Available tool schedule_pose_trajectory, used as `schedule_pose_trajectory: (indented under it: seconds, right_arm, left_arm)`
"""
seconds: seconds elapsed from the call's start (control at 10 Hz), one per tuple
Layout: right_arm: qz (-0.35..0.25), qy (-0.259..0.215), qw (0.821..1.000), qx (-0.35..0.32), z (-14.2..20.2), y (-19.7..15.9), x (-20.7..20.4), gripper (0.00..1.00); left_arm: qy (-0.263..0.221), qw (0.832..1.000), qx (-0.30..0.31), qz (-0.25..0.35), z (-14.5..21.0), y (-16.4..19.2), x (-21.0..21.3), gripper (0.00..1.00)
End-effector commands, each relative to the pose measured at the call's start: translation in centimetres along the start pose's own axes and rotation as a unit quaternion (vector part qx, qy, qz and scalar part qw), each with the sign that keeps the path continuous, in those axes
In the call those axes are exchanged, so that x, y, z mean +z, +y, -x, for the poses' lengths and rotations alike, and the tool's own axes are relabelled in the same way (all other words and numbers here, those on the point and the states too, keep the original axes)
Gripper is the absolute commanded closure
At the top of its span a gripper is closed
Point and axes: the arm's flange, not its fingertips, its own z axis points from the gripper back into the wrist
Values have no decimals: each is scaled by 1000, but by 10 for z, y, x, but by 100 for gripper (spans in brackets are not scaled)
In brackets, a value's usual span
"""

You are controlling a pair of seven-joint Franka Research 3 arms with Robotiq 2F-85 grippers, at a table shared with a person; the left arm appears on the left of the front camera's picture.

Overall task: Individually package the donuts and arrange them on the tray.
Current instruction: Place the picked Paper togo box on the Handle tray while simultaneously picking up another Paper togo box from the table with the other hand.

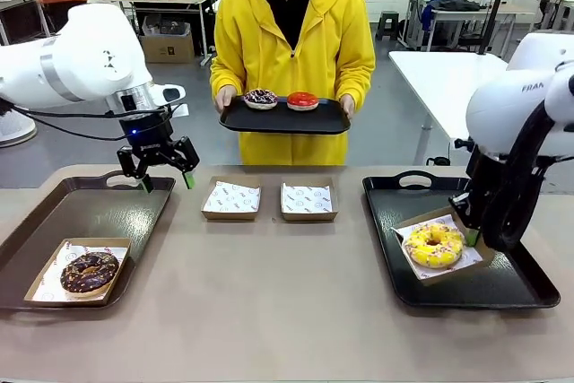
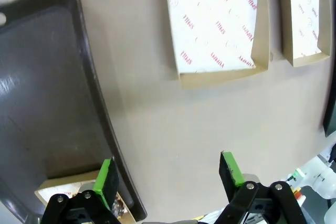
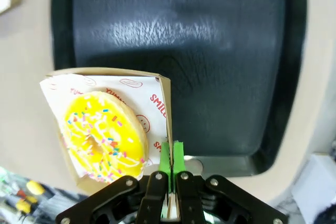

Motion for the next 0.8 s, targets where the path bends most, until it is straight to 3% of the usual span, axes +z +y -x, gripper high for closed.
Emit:
schedule_pose_trajectory:
  seconds: [0.0,0.3,0.7]
  right_arm:
    - [22,-21,999,-22,17,5,-11,98]
    - [42,-16,998,-41,20,11,-24,98]
    - [41,-22,996,-83,12,1,-29,98]
  left_arm:
    - [-5,999,-1,-40,-34,-18,-10,0]
    - [-14,995,6,-99,-68,-29,-26,0]
    - [-15,994,-4,-104,-89,-32,-49,0]
